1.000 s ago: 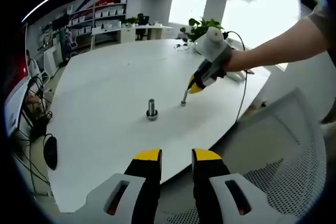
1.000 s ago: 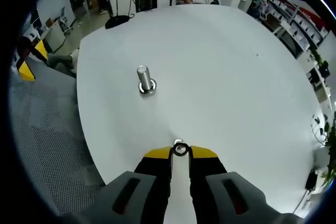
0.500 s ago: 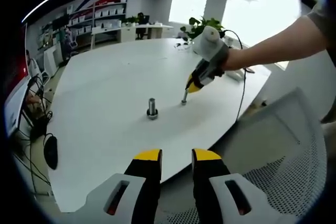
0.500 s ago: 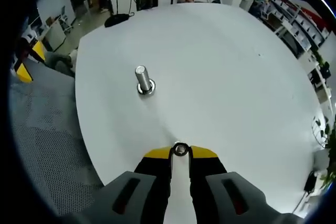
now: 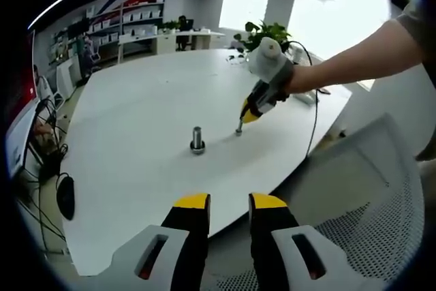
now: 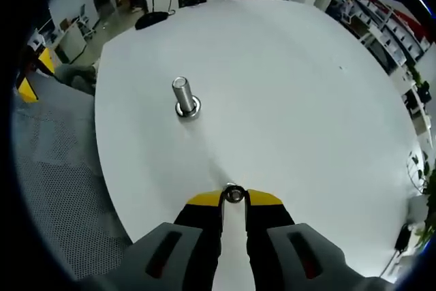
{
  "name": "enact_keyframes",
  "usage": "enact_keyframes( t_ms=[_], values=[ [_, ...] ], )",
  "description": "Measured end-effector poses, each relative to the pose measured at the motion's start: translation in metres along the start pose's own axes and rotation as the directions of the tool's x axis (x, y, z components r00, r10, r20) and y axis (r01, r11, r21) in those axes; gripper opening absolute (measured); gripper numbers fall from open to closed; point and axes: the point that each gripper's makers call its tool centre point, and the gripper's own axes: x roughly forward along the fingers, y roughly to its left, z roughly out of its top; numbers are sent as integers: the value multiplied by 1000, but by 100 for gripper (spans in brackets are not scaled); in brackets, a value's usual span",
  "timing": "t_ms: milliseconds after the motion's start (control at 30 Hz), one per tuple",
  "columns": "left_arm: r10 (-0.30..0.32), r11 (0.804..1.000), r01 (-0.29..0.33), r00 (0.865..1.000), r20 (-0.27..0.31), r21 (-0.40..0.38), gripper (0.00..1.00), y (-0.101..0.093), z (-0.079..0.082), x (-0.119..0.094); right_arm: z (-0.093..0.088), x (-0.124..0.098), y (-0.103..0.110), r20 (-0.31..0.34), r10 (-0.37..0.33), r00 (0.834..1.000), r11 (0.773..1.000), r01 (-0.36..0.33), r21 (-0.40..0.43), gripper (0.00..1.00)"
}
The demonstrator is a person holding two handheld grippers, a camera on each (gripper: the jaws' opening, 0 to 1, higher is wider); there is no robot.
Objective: Place the washer onto the threaded stud by aligning its center hole with the stud, sliding it down to the base, and recovering from edge contact or off-axis alignment until the washer reaches the visible bottom stop.
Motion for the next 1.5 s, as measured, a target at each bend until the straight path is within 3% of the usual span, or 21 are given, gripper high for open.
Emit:
enact_keyframes(
  t_ms=[300,900,1500],
  values=[
    [-3,1000,3,1000,2,1,19,0,0,0,-11,16,-1,-35,11,999,1000,-11,-6,14],
    [-2,1000,2,1000,3,5,19,0,1,0,-16,33,7,-66,31,997,999,-33,-35,14],
    [1,1000,-1,1000,-2,2,19,1,0,0,-18,25,11,-57,31,998,997,-35,-73,19]
  ],
)
